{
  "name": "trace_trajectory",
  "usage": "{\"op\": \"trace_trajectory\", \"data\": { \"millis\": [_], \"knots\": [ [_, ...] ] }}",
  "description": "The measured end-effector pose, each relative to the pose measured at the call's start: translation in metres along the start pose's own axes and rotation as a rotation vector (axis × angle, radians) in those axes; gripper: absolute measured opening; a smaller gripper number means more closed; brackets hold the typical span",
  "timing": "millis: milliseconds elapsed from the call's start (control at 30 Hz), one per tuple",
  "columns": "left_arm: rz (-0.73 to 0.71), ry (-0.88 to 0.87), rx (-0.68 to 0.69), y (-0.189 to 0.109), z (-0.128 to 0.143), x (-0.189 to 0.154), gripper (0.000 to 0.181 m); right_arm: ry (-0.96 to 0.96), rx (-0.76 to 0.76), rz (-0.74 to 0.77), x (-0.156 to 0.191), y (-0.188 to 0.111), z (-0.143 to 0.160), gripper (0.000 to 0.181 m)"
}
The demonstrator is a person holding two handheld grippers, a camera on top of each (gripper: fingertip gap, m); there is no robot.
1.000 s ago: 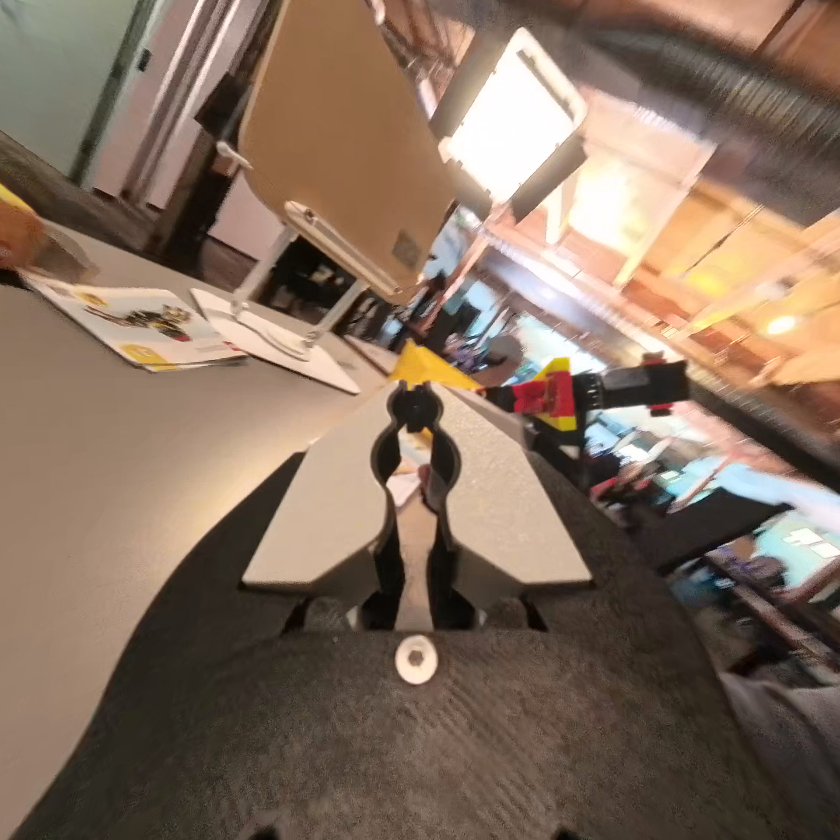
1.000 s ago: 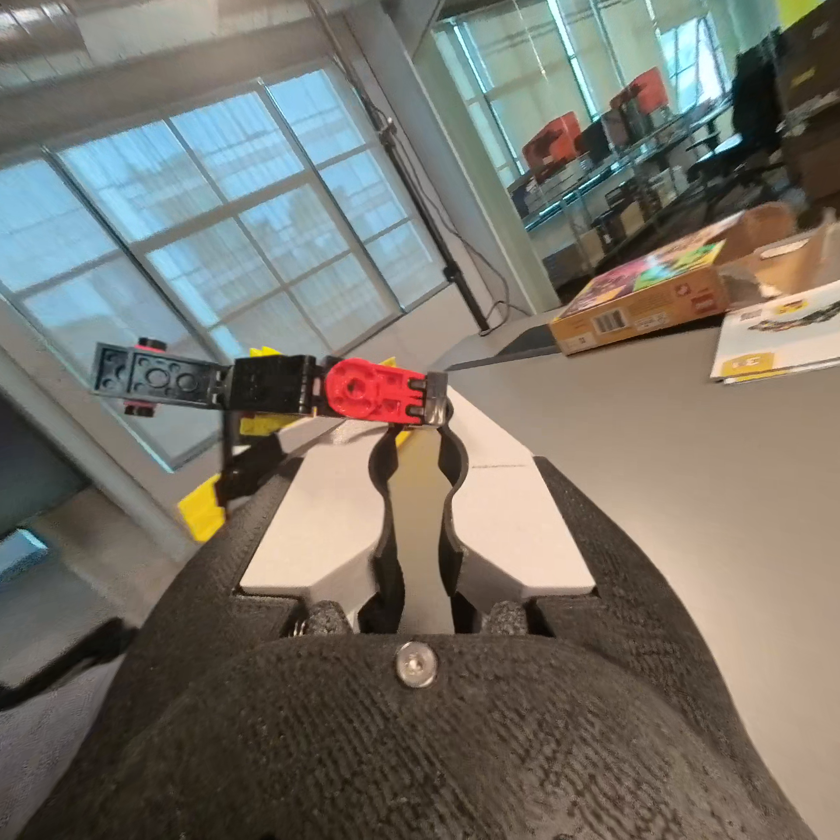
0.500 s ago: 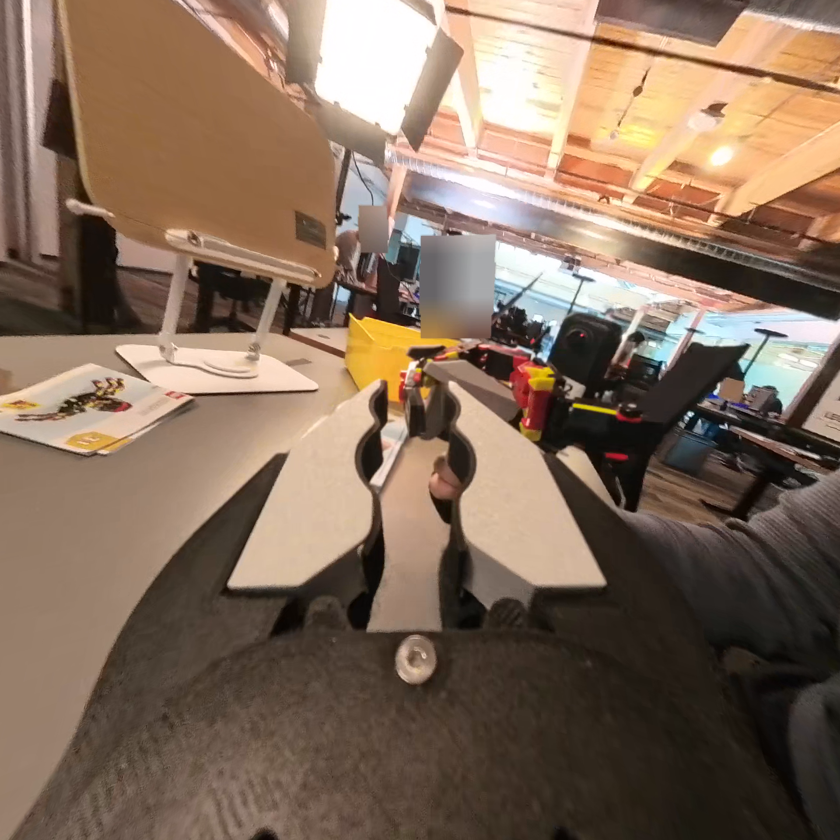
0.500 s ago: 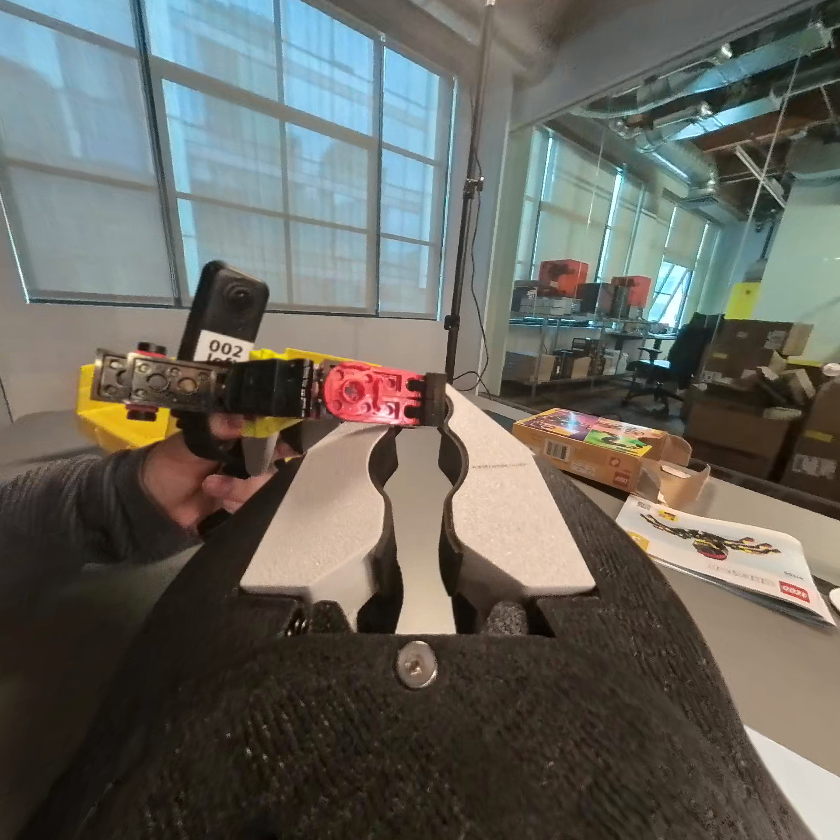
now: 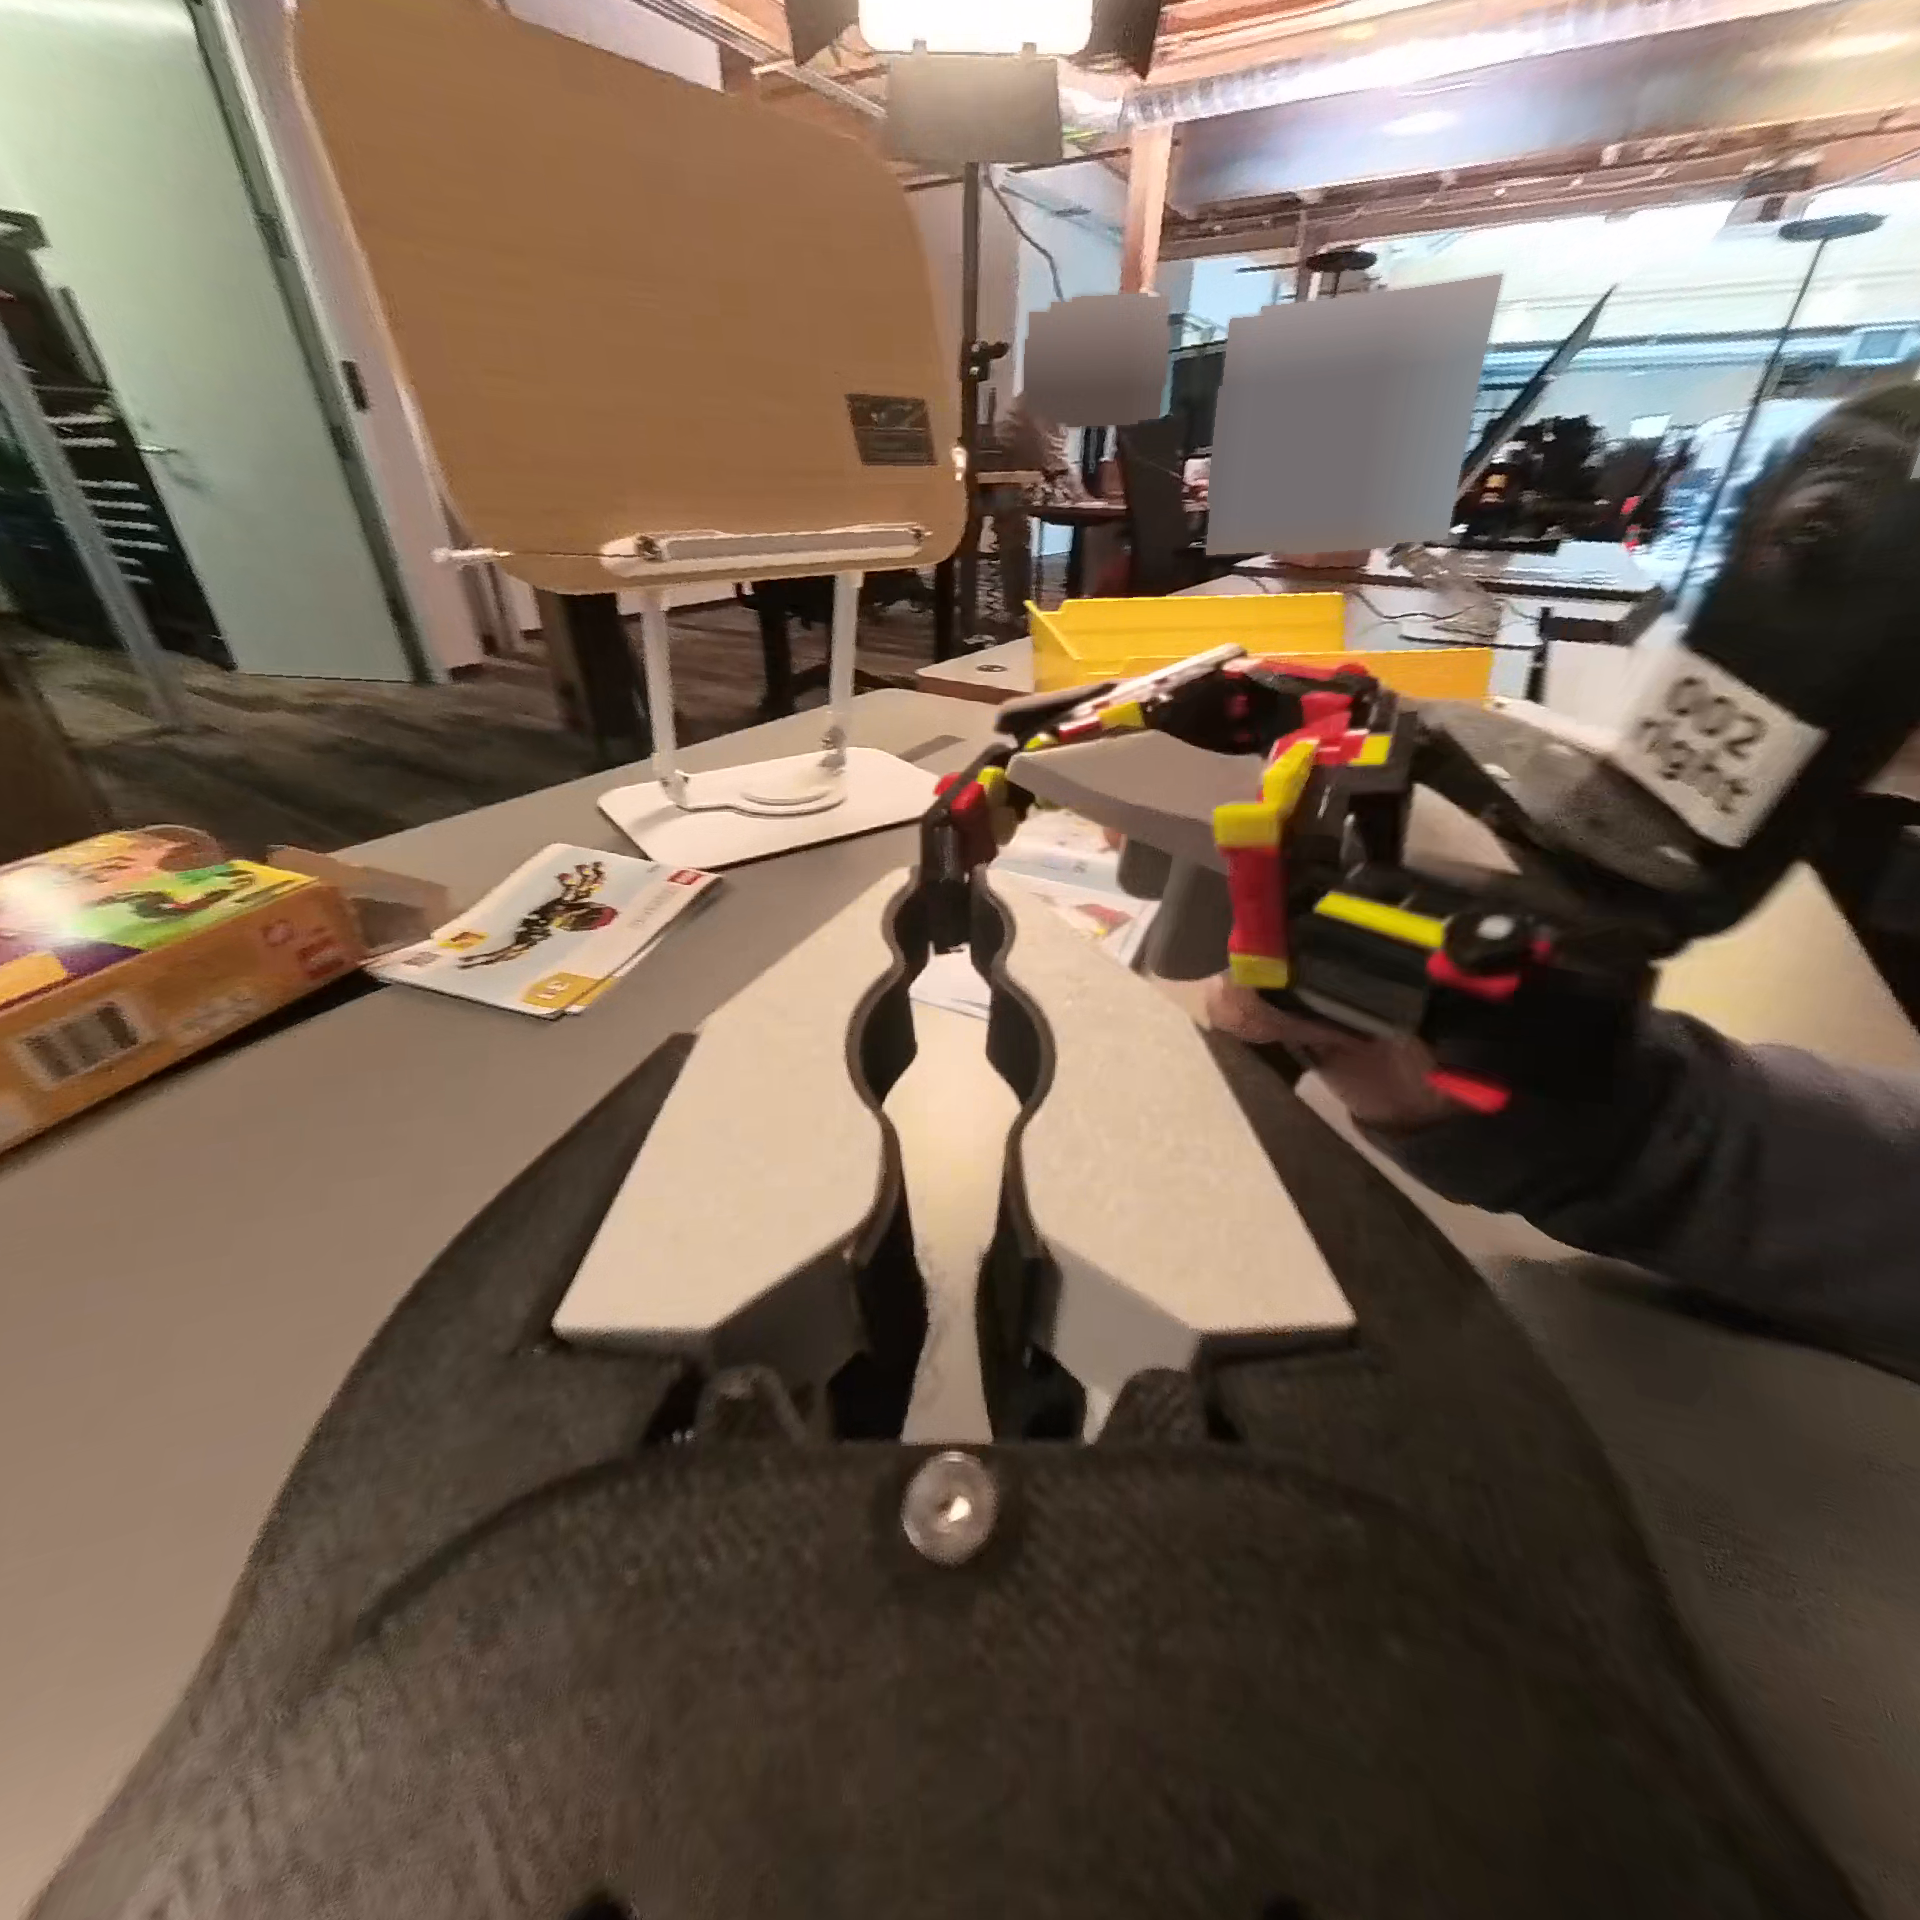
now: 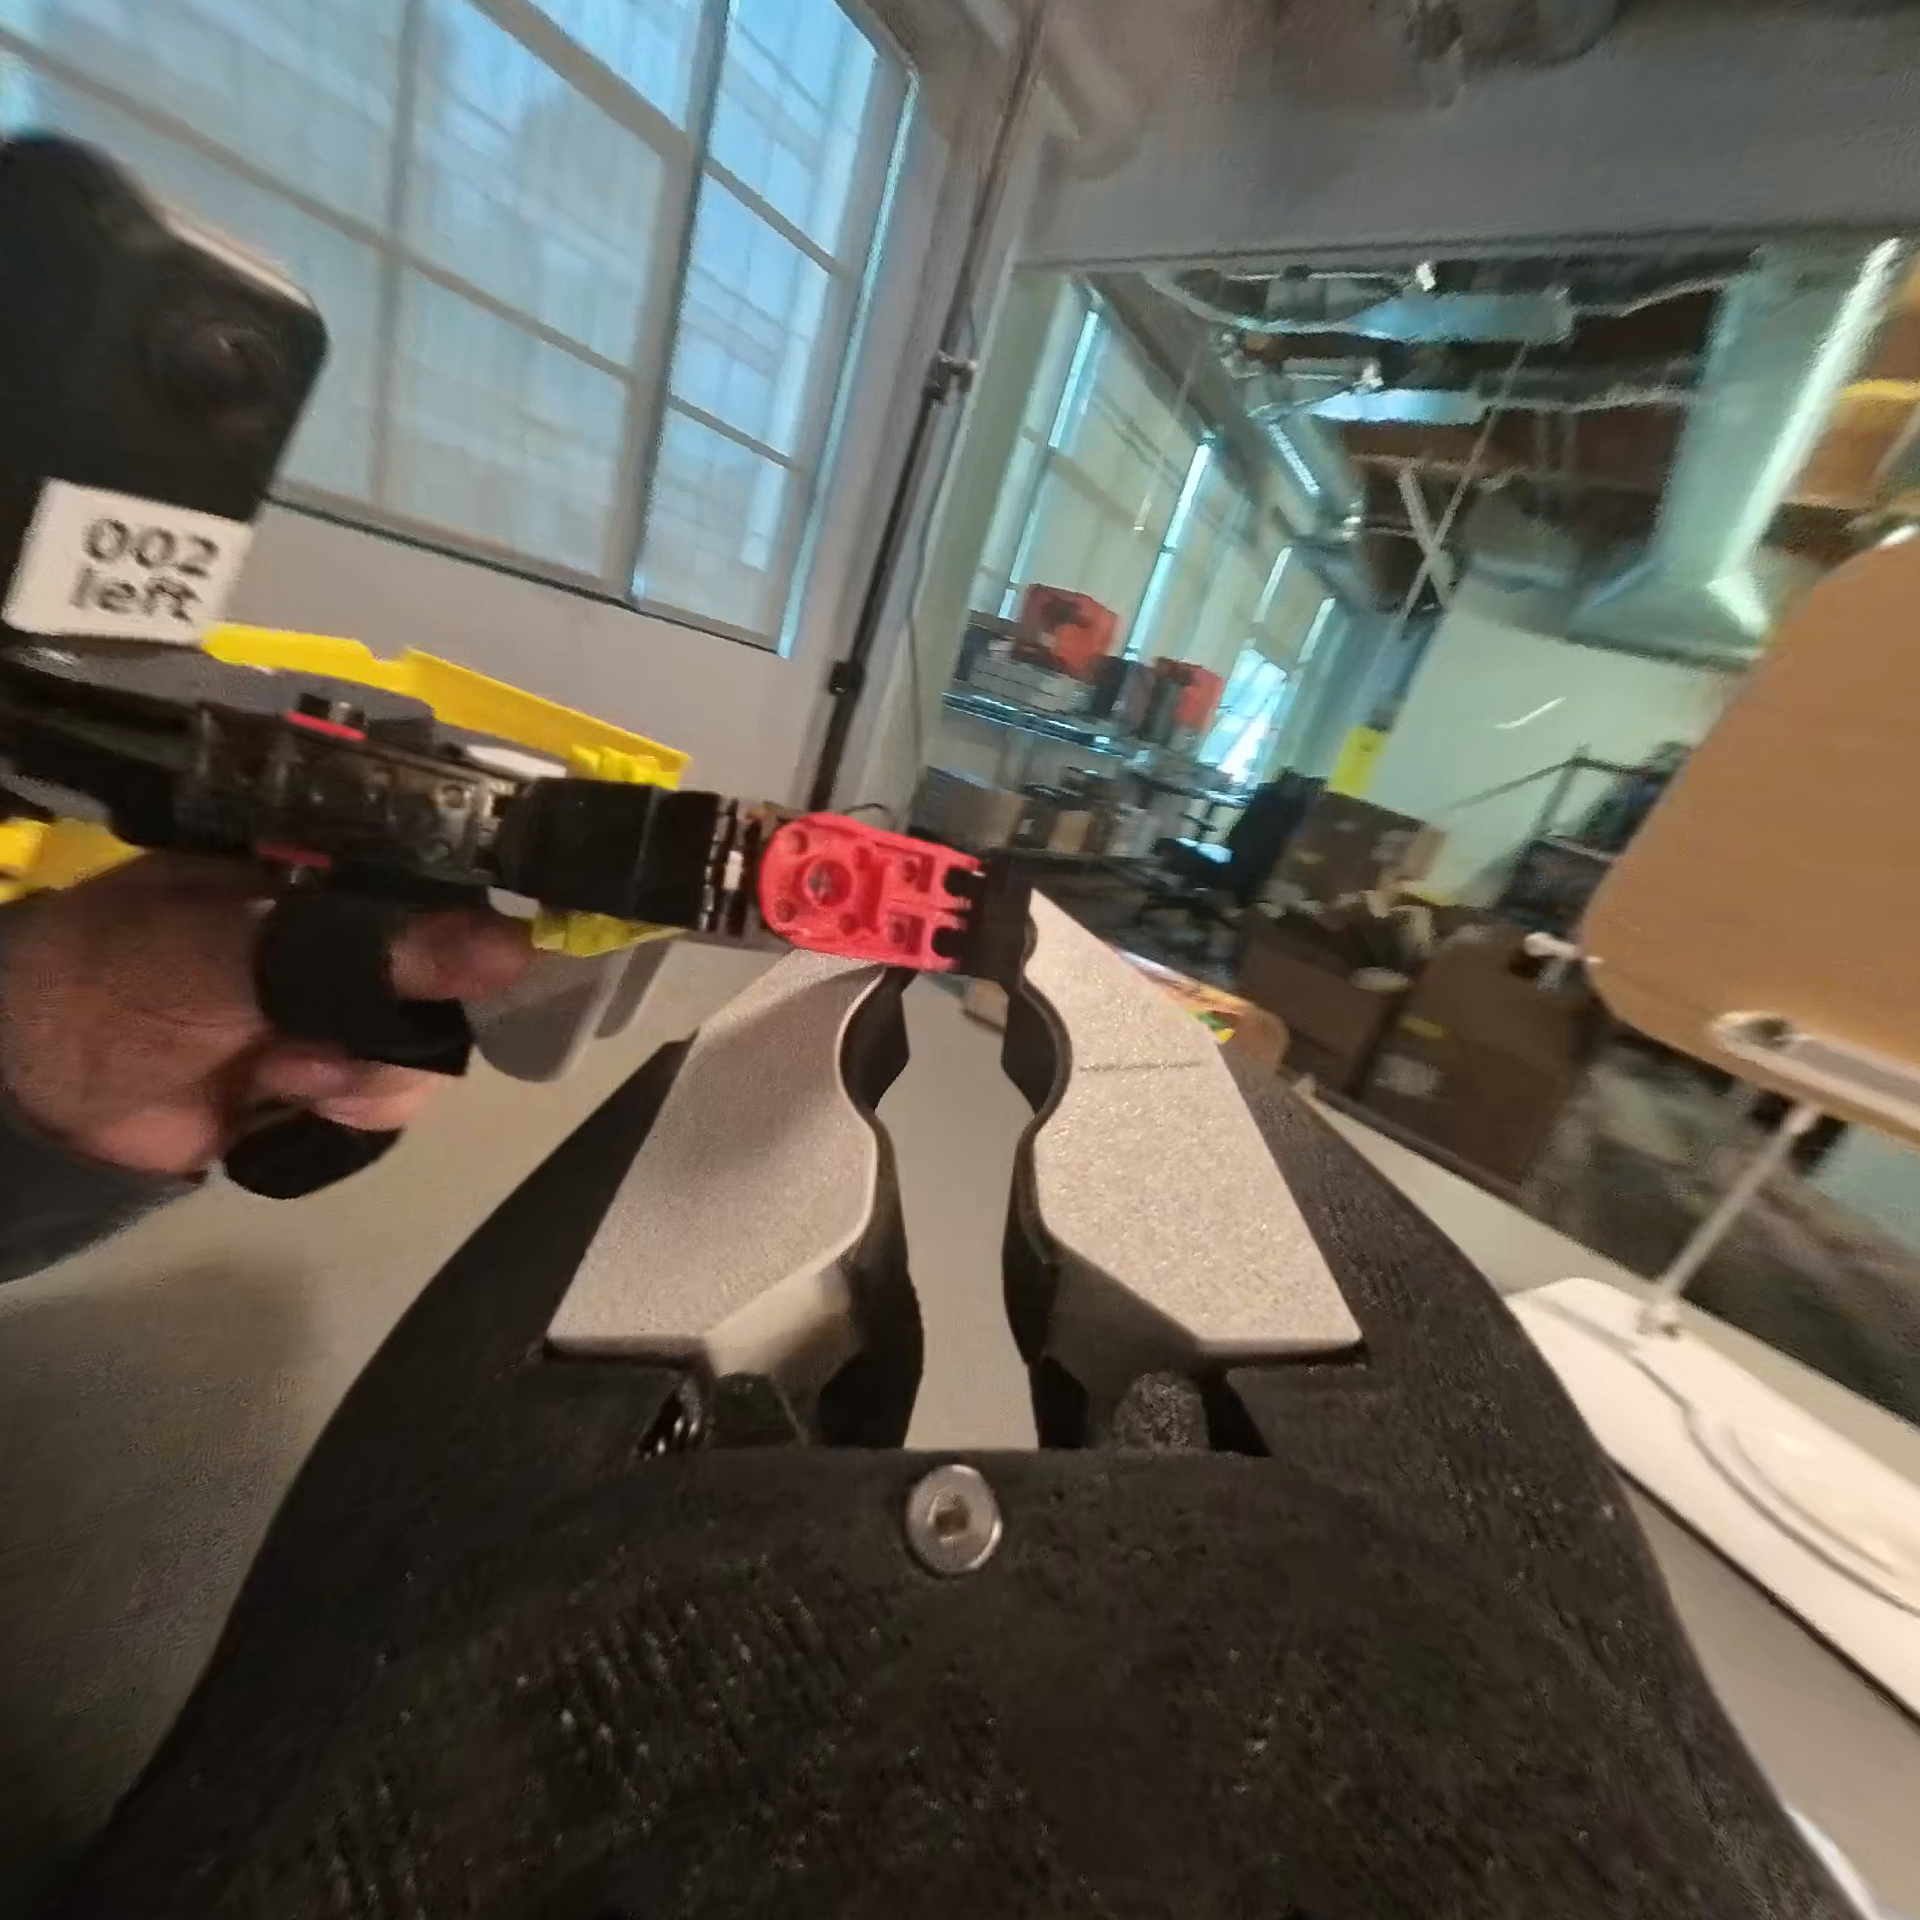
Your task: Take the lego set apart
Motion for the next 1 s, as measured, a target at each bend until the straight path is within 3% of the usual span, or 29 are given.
{"op": "trace_trajectory", "data": {
  "millis": [133,467,533,700,767,867,1000],
  "knots": [
    [-0.023,0.009,-0.012,0.000,0.001,0.000,0.005,0.053,-0.008,0.013,0.001,0.001,0.001,0.010],
    [0.113,-0.296,-0.112,0.001,0.004,0.007,0.005,0.401,-0.142,-0.076,-0.006,-0.002,0.003,0.010],
    [0.208,-0.369,-0.158,-0.002,0.001,0.008,0.004,0.512,-0.212,-0.164,-0.010,-0.003,0.002,0.010],
    [0.657,-0.625,-0.286,-0.010,-0.005,0.004,0.004,0.799,-0.432,-0.532,-0.014,-0.008,-0.007,0.010],
    [0.781,-0.776,-0.421,-0.019,-0.009,0.014,0.004,0.923,-0.534,-0.587,-0.023,-0.014,-0.005,0.010],
    [0.733,-0.798,-0.444,-0.023,-0.006,0.026,0.003,0.940,-0.543,-0.577,-0.031,-0.019,-0.001,0.010],
    [0.685,-0.773,-0.366,-0.016,-0.003,0.022,0.004,0.953,-0.507,-0.562,-0.031,-0.017,0.002,0.010]
  ]
}}
Point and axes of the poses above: each gripper's, where its closed fingertips meet, y out along the fingers, z out of its underside, x = y × z across the jaws, the point moved 9 cm from there along -y, back along the fingers, and after that the axes turned 7 degrees about -z, right-handed, at the moved point
